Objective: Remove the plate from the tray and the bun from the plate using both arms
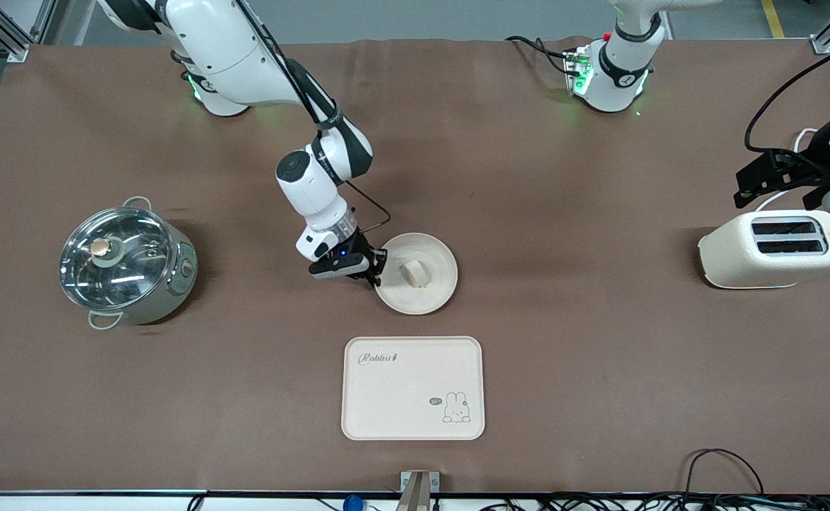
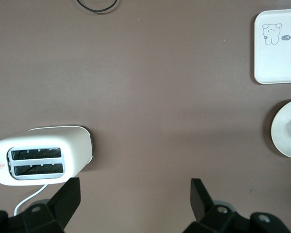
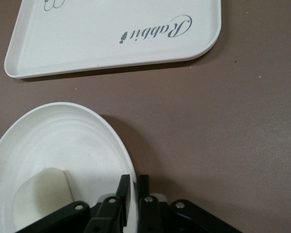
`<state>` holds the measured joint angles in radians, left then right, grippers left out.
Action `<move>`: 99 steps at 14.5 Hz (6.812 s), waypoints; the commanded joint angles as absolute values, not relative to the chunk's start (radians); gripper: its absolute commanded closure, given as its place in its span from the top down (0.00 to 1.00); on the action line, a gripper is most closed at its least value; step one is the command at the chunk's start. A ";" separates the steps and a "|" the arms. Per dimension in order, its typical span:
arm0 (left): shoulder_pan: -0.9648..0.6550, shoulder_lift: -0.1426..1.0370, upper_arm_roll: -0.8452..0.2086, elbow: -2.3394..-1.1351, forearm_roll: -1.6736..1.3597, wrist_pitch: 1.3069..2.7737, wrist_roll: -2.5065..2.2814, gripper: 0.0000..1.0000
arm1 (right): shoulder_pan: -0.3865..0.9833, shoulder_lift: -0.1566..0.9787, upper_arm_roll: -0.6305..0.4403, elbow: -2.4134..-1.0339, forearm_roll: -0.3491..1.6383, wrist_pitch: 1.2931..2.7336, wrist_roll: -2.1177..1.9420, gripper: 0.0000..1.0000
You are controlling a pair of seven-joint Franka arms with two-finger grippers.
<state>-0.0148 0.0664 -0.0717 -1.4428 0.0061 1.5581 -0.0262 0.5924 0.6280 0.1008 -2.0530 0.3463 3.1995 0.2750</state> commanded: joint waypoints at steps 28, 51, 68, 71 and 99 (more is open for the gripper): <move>-0.557 0.796 -0.276 -1.447 0.339 2.353 -1.460 1.00 | 0.123 0.051 0.058 -1.697 0.114 1.847 0.305 1.00; -0.217 0.572 -0.386 -1.509 0.321 2.037 -0.860 0.01 | 0.009 -0.058 -0.101 -1.505 -0.006 1.439 -0.067 1.00; 0.267 0.632 -0.505 -1.847 0.454 2.517 -0.494 1.00 | -0.008 -0.063 -0.118 -1.520 -0.003 1.431 -0.147 1.00; 0.278 0.626 -0.503 -1.847 0.454 2.516 -0.442 1.00 | -0.028 -0.060 -0.121 -1.519 0.002 1.439 -0.123 1.00; -0.074 -0.029 -0.002 -1.595 0.026 1.624 0.087 1.00 | 0.009 -0.058 -0.109 -1.489 -0.008 1.408 -0.040 1.00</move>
<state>-0.0652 0.0242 -0.0277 -1.5324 0.0421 1.6281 0.0464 -0.0002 -0.0483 -0.1116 -1.4847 0.0132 1.4179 -0.0609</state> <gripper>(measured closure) 0.000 0.000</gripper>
